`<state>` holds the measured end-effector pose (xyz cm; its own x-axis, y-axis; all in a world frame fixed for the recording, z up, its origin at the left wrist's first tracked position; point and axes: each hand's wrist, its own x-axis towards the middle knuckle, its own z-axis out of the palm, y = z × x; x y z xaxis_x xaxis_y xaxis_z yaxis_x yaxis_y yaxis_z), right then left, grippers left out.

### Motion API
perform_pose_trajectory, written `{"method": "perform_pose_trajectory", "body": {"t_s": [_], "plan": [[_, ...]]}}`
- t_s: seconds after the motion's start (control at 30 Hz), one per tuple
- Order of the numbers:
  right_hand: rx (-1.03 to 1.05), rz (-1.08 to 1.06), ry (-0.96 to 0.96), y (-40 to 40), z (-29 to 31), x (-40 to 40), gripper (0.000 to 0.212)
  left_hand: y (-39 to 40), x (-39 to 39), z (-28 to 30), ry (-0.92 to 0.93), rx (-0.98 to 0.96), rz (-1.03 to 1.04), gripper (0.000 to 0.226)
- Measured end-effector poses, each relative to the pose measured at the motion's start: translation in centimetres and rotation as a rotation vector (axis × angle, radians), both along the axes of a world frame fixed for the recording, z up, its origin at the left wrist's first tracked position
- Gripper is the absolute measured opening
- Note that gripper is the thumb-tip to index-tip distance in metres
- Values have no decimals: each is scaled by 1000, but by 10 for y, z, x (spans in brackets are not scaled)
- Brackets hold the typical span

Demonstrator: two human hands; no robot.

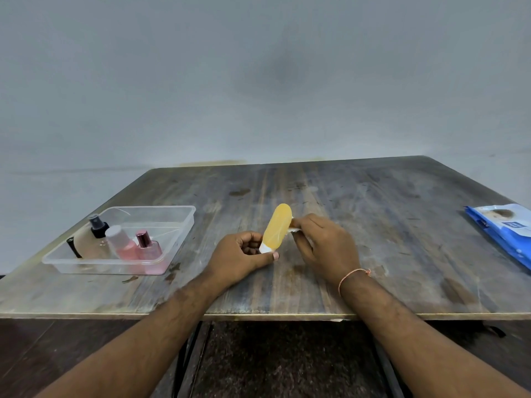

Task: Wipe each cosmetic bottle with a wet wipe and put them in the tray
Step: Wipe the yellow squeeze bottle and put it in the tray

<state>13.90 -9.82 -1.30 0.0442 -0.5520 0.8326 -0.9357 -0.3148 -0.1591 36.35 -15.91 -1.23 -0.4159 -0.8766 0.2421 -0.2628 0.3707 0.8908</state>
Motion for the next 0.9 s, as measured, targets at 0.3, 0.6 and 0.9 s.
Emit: {"method": "perform_pose_trajectory", "body": {"t_s": [0.3,0.6,0.9], "plan": [[-24,-43,-225,0,0,-5,22,-3,0,-2,-21,-26,91,42],[-16,-2,-211,-3,-2,-8,25,-10,1,-6,-155,-56,10,49],[-6,-40,-184,-3,-1,-10,27,3,0,3,-114,-73,-135,39]]}}
